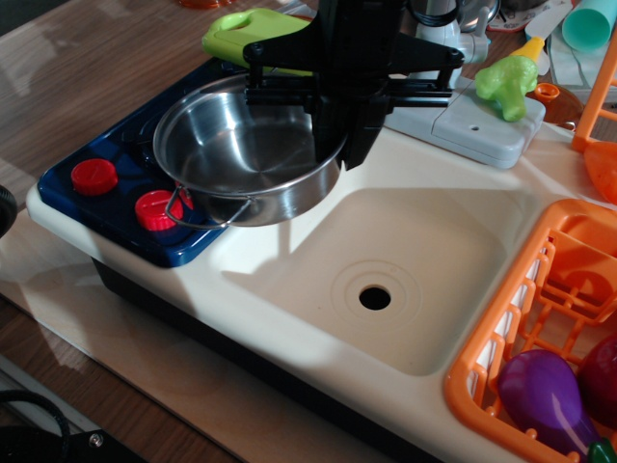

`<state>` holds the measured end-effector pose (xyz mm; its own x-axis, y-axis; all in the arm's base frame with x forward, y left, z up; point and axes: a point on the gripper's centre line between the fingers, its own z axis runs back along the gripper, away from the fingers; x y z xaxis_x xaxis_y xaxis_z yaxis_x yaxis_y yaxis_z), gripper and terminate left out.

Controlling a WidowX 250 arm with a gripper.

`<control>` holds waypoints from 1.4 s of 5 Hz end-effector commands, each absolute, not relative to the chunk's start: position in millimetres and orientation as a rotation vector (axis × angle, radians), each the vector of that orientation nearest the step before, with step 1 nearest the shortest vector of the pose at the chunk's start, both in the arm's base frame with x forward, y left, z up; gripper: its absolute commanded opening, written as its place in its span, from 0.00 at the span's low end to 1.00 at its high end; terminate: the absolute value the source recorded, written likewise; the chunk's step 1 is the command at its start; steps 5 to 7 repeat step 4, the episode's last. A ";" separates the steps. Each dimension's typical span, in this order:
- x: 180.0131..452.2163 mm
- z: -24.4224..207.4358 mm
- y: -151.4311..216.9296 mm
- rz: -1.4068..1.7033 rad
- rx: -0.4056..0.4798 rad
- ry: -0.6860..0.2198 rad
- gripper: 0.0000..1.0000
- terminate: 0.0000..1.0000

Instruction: Put pan from stove to sink

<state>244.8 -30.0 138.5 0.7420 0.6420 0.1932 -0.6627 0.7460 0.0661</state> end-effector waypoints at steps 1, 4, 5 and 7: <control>261.6 147.7 -65.8 0.765 0.161 -0.240 0.00 0.00; 272.2 137.3 -81.0 0.743 0.133 -0.303 1.00 1.00; 272.2 137.3 -81.0 0.743 0.133 -0.303 1.00 1.00; 272.2 137.3 -81.0 0.743 0.133 -0.303 1.00 1.00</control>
